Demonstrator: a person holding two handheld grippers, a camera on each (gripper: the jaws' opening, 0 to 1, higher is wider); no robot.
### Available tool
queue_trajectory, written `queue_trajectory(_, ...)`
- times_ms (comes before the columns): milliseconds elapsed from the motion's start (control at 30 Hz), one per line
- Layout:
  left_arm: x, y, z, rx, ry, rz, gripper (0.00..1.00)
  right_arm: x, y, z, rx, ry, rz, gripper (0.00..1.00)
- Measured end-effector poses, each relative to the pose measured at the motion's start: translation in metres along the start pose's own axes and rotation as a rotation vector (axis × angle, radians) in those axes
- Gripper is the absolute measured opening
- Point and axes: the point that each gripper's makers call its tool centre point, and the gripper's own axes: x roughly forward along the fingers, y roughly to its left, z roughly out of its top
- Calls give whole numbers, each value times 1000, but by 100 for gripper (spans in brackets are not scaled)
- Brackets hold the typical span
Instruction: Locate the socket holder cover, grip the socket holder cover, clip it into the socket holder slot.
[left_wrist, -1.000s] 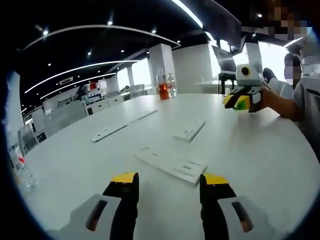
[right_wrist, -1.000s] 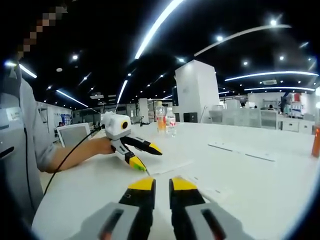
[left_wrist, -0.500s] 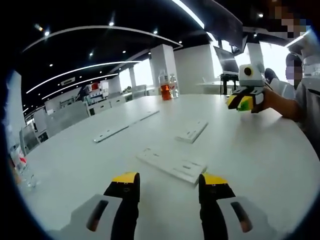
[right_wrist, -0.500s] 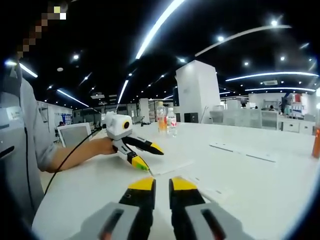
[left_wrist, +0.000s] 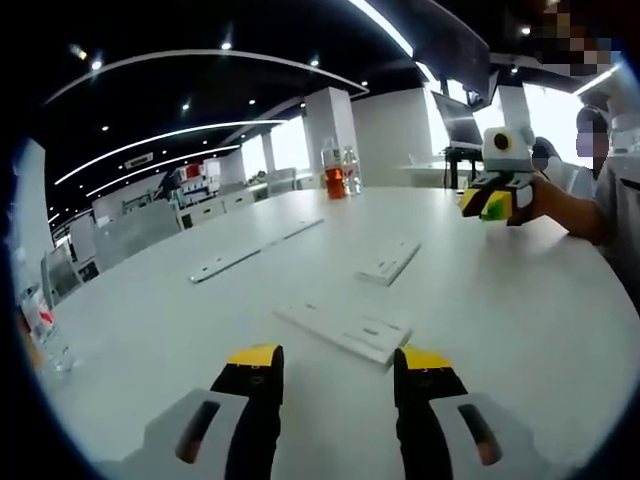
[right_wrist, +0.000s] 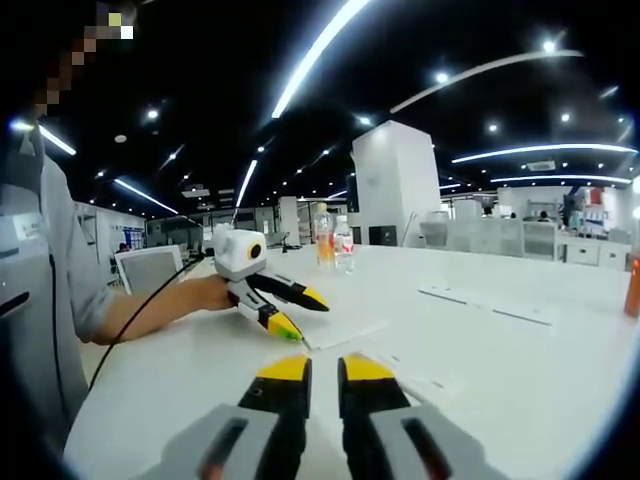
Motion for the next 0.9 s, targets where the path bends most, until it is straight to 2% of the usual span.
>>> queue_trajectory(900, 3, 0, -1, 2, 6, 1, 43, 0, 0, 1, -4, -2, -1, 12)
